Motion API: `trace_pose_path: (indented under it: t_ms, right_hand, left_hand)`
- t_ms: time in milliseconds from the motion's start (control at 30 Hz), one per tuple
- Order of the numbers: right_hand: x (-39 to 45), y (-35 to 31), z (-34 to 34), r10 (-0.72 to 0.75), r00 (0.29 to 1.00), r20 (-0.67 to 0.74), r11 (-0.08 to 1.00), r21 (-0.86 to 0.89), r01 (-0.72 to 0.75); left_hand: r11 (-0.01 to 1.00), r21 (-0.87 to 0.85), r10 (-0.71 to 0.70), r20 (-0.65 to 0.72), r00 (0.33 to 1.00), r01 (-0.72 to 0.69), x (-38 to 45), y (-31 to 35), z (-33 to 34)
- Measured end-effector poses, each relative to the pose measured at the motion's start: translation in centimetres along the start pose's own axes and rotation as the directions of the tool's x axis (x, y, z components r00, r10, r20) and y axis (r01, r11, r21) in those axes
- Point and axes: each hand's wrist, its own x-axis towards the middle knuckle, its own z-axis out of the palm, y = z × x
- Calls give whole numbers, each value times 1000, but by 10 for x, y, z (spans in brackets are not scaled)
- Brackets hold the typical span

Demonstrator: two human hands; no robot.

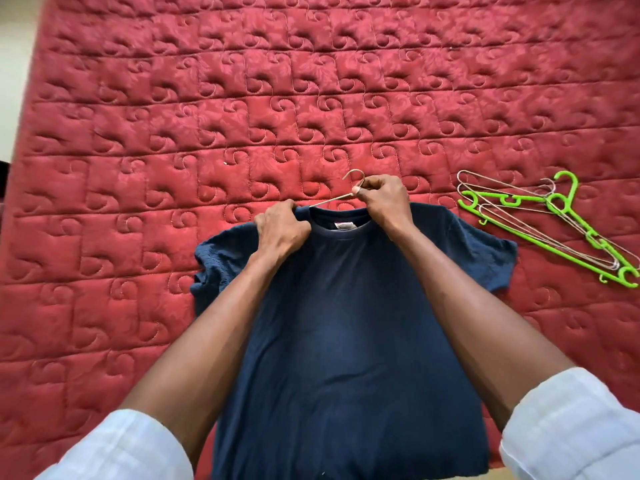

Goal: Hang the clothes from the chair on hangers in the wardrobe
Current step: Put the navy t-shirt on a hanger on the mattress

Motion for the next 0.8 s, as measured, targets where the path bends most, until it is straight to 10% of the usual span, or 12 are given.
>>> trace_pose_path:
  t_ms: [600, 800]
  right_hand:
    - [-225, -76, -117, -348, 937, 43, 936, 74, 344]
    - [-343, -106, -190, -492, 870, 14, 861, 155, 484]
  left_hand:
    - [974, -154, 146, -147, 978, -168, -246, 24, -114]
    - [945, -134, 228, -386, 894, -298, -384, 58, -159]
